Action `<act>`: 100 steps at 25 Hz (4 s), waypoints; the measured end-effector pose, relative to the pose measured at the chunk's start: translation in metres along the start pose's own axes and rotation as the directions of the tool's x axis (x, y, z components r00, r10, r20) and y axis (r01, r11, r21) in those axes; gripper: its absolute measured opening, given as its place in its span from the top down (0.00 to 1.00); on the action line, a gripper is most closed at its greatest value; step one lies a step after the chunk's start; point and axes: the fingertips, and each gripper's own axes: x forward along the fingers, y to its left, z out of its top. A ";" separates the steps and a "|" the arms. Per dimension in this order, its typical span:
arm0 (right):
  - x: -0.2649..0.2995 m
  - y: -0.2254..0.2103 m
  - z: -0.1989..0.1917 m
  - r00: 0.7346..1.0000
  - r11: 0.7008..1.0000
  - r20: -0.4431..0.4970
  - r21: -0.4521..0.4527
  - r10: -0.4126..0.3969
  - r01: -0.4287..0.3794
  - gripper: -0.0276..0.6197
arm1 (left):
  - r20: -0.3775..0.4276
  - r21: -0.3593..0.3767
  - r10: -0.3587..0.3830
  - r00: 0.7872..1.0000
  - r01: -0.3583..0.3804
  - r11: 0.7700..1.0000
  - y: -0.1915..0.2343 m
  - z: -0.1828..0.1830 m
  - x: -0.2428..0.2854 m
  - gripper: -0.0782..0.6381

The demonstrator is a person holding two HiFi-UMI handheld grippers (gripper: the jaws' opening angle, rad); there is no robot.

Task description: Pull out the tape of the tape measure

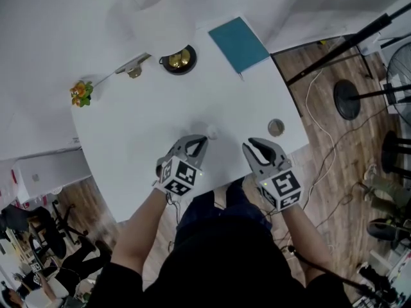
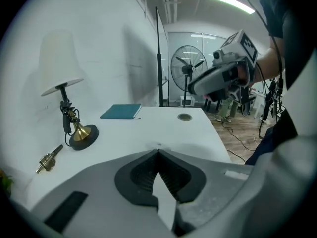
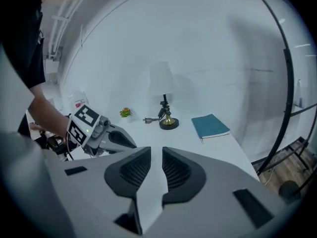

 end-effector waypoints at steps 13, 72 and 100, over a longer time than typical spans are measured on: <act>0.019 0.037 0.013 0.953 0.922 -0.120 -0.244 0.279 -0.300 0.43 | 0.163 0.092 -0.122 0.979 0.107 0.990 -0.028 0.086 -0.069 0.88; -0.035 0.083 0.071 0.959 0.707 -0.133 -0.651 0.251 -0.276 0.60 | 0.215 0.305 -0.091 0.972 0.022 0.952 -0.064 0.141 -0.130 0.88; -0.065 0.037 0.091 0.946 0.823 -0.241 -0.475 0.217 -0.310 0.60 | 0.251 0.147 -0.177 0.952 0.143 0.979 -0.003 0.138 -0.206 0.88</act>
